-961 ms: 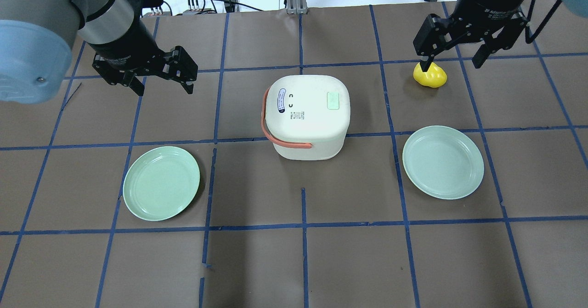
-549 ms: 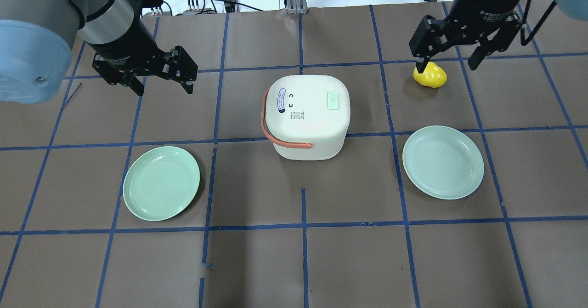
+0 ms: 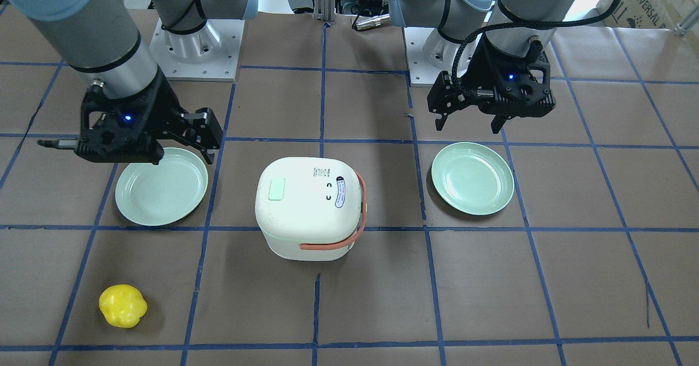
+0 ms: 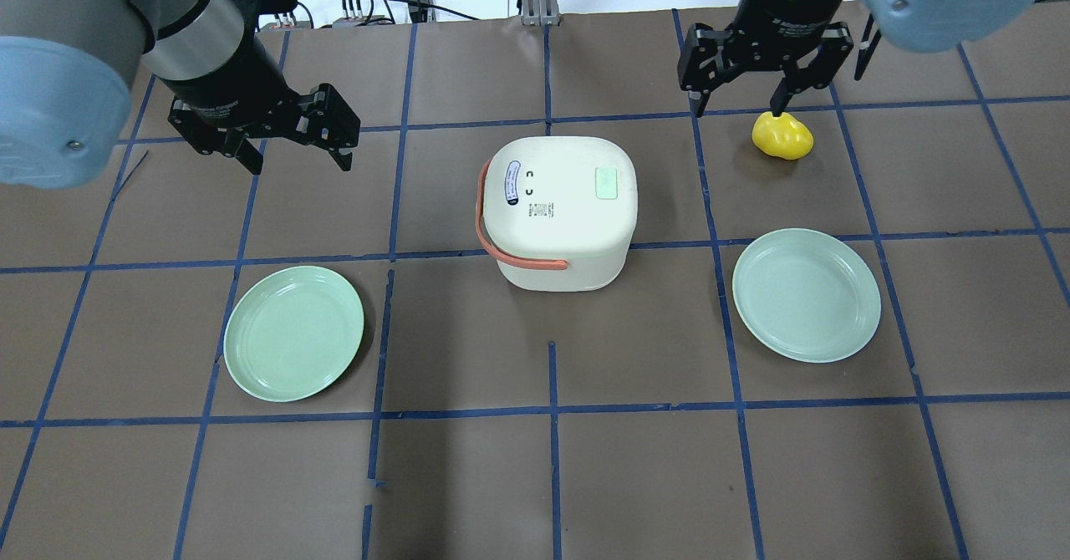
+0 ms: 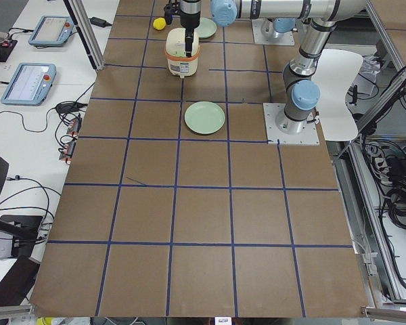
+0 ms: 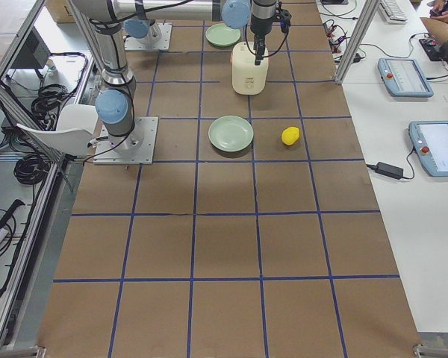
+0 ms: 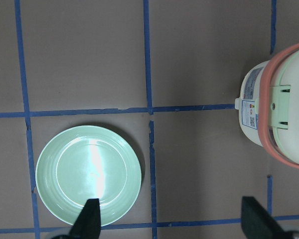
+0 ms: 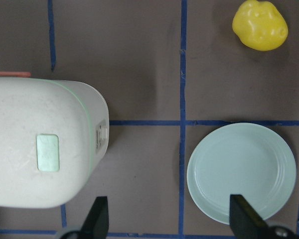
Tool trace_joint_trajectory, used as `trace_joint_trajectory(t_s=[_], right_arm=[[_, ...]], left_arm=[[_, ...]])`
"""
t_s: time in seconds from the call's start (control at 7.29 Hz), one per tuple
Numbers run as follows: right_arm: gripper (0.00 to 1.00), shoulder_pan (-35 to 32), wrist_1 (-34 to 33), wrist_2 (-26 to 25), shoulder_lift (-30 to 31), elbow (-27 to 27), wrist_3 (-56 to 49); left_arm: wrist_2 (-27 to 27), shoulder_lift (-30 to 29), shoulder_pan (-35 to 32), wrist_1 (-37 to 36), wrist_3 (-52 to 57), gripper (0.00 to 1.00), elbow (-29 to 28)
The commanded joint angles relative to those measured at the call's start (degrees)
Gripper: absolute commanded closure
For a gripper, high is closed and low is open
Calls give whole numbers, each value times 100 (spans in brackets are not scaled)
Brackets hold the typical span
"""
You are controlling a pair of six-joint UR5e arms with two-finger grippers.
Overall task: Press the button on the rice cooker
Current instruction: 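Move the right gripper over the rice cooker's lid button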
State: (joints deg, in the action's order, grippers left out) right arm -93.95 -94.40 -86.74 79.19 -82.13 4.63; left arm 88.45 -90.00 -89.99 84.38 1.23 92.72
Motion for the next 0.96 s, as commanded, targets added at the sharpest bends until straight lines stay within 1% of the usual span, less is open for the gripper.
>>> trace_joint_trajectory(t_s=[0.0,0.14,0.27,0.55,0.82], right_arm=[[73,-404,-228,26,-429,197,554],[82,-448,-237,304,-596,232,643],[84,-579,-332,420,-658,224,653],[85,-799,-525,413,-807,101,1029],[85,-844,-632,413,-966,75,1075]], left_arm=[[-3,0,-1,0,0,0,0],[-3,0,-1,0,0,0,0],[-3,0,-1,0,0,0,0],[-3,0,-1,0,0,0,0],[-3,0,-1,0,0,0,0]])
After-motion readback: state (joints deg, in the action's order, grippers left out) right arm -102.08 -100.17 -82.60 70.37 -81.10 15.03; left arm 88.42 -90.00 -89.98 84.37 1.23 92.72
